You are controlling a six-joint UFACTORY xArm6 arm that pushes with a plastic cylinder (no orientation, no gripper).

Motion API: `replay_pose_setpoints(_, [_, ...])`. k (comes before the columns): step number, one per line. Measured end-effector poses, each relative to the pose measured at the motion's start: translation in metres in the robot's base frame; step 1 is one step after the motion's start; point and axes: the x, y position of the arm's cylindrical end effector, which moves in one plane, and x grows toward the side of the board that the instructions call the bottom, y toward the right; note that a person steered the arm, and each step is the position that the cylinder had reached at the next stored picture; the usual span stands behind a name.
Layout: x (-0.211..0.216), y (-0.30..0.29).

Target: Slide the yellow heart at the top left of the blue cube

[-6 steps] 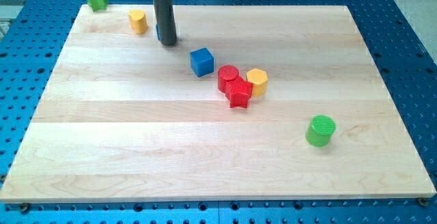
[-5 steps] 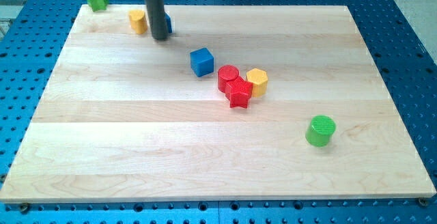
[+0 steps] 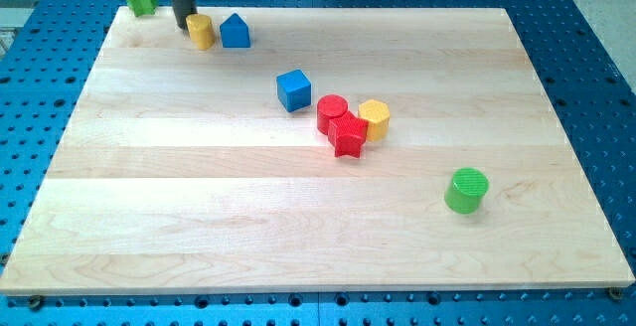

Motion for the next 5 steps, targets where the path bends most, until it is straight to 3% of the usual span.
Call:
replay_pose_setpoints(1, [0.048, -0.012])
replay_pose_setpoints(2, [0.127, -0.015])
replay_pose_setpoints(3, [0.123, -0.020])
replay_pose_setpoints(5, [0.050, -0.008])
